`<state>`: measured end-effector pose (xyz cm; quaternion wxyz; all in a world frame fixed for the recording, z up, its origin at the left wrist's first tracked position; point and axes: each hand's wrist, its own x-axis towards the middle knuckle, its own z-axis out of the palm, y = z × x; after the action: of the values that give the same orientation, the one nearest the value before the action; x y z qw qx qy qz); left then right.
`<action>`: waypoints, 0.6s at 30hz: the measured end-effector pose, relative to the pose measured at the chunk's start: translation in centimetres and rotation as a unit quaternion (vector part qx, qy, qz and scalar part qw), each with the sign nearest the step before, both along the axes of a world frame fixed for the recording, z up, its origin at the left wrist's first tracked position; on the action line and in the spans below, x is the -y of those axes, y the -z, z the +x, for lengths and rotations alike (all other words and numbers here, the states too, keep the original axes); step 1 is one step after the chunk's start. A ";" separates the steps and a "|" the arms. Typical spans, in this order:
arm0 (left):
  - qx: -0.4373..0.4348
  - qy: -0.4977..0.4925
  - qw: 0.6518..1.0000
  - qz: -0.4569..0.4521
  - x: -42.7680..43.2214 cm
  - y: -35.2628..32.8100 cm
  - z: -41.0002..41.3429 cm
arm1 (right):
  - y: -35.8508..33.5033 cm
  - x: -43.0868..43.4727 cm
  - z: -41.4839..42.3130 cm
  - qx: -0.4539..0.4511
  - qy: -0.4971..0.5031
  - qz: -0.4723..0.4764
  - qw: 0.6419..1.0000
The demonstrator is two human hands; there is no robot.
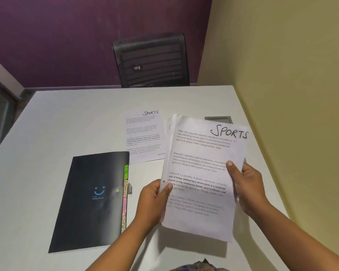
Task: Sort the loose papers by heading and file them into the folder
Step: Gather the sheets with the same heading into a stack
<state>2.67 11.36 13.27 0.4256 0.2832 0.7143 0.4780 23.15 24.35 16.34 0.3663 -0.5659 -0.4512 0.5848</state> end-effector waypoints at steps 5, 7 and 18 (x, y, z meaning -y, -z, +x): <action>0.063 -0.045 0.997 0.024 -1.3 -0.2 -0.7 | 0.8 -1.4 -1.3 0.043 -0.059 -0.030 0.997; 0.078 -0.067 0.994 0.021 -1.7 0.4 -1.5 | 2.0 -2.1 -1.9 0.042 -0.068 -0.072 0.994; -0.002 -0.116 0.992 -0.053 -1.5 3.1 -6.2 | 10.9 -10.3 -5.8 0.360 -0.088 -0.067 0.926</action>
<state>-3.49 12.89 10.20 0.3798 0.1766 0.7676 0.4851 17.36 34.61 5.45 0.0877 -0.7197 -0.5603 0.4005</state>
